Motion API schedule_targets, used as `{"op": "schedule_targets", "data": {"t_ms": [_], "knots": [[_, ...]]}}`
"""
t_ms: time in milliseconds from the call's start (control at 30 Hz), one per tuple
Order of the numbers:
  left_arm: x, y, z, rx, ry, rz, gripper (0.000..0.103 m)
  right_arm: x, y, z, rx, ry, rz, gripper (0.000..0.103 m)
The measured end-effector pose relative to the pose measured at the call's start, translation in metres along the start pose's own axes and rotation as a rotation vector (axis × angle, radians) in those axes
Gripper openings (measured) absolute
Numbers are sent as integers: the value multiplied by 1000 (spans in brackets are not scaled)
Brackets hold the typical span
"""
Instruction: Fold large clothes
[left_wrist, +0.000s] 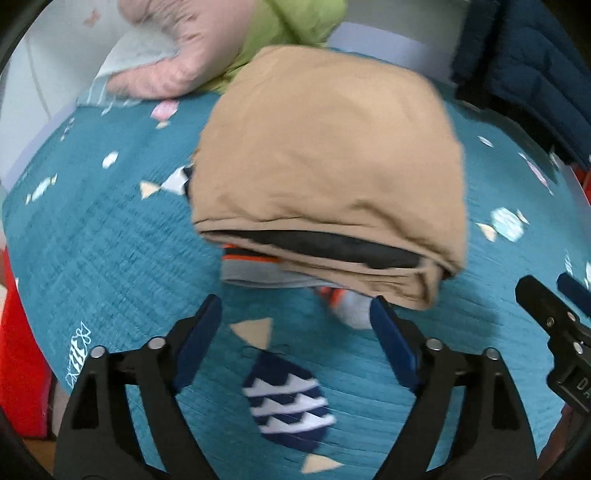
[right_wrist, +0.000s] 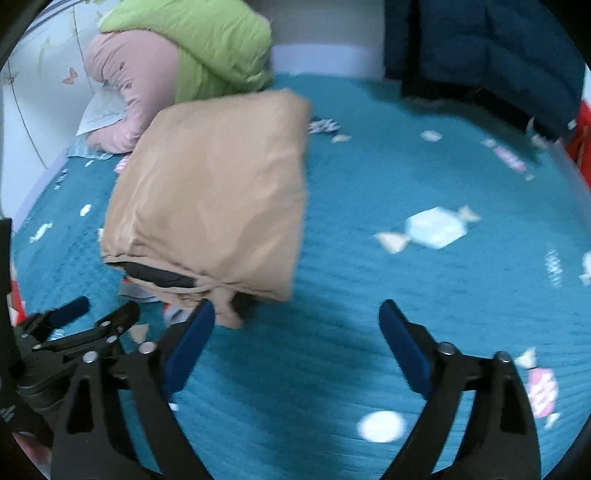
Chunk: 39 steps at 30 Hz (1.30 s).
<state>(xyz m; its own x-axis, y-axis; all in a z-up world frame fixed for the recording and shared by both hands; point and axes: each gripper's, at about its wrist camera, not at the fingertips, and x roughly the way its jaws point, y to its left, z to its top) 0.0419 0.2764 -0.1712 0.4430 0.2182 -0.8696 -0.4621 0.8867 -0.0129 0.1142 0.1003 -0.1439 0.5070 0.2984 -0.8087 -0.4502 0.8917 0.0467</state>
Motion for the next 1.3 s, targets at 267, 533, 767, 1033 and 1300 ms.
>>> {"op": "schedule_targets", "data": {"t_ms": [267, 533, 767, 1033, 1300], "knots": [[-51, -62, -2, 119, -118, -56, 92, -51, -45, -14, 44, -81, -96, 95], [-102, -107, -14, 154, -170, -87, 93, -112, -83, -40, 110, -193, -223, 95], [-133, -133, -32, 225, -161, -141, 93, -153, -104, -56, 169, -256, -299, 95], [-176, -146, -46, 216, -240, -187, 95, -189, -124, -70, 286, -300, -330, 95], [-204, -150, -50, 225, -321, -201, 95, -209, -122, -72, 274, -336, -335, 95]]}}
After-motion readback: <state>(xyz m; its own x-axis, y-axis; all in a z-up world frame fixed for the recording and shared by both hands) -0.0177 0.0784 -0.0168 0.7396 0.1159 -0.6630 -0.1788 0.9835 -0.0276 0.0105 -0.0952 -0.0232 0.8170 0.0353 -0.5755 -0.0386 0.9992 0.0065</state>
